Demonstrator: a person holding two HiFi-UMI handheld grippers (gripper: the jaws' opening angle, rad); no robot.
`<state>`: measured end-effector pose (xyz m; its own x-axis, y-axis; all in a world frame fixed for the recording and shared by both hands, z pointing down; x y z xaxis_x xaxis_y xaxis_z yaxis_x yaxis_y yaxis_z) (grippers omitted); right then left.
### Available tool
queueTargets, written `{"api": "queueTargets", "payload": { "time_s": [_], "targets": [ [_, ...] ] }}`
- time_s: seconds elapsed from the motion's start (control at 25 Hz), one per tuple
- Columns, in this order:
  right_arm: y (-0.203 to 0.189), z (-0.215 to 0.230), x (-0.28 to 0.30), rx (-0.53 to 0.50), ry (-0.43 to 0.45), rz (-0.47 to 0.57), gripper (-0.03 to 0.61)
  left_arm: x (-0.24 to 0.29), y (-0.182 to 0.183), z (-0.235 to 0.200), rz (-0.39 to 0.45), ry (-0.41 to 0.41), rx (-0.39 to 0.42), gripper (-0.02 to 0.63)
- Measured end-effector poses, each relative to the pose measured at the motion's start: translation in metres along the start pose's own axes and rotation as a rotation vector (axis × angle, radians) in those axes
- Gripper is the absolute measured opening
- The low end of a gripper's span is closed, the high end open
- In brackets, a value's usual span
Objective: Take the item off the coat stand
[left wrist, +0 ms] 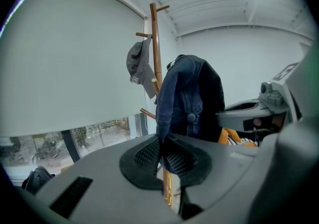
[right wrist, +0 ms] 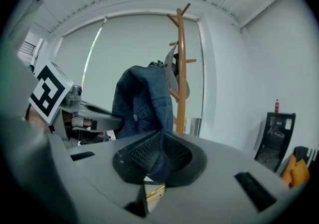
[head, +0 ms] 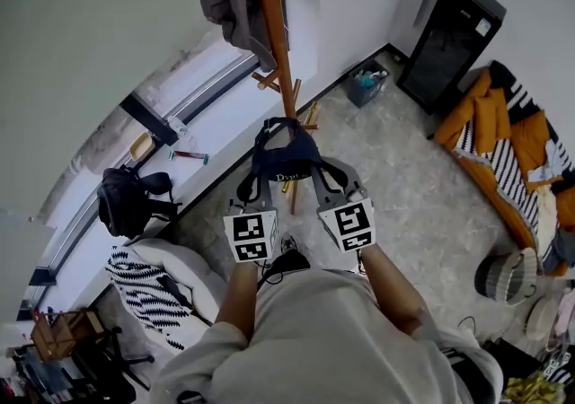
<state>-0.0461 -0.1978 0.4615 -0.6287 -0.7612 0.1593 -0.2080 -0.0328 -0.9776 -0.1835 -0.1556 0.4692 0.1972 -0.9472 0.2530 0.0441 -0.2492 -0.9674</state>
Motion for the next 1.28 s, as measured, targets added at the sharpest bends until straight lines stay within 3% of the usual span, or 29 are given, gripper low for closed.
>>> {"api": "queueTargets", "payload": {
  "time_s": [0.48, 0.64, 0.76, 1.04, 1.28],
  "targets": [
    [-0.025, 0.02, -0.137, 0.003, 0.004, 0.037, 0.017, -0.072, -0.016, 0.124, 0.008, 0.014, 0.014, 0.02],
    [-0.033, 0.013, -0.17, -0.01, 0.033, 0.051, 0.017, -0.098, -0.027, 0.147, -0.012, 0.049, -0.016, 0.02],
    [-0.036, 0.008, -0.184, 0.0, 0.052, 0.061, 0.017, -0.116, -0.027, 0.161, -0.021, 0.079, 0.008, 0.02],
    [-0.027, -0.017, -0.185, 0.039, 0.123, 0.079, 0.015, -0.154, -0.032, 0.161, -0.036, 0.152, -0.002, 0.02],
    [-0.009, -0.045, -0.176, 0.041, 0.158, 0.121, 0.014, -0.179, -0.025, 0.138, 0.006, 0.2, -0.012, 0.02]
  ]
}}
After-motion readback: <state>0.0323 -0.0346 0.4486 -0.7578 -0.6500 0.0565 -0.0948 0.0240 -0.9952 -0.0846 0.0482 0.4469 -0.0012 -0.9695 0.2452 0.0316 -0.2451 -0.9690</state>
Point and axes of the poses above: the fingertips, and each gripper's own axes: x forward along the fingers, z to its right, y out of its top, the point moved 4 cm from there along -x, backward along the fingers, and after that the axes turned 9 degrees about -y, right-handed, at the moved point
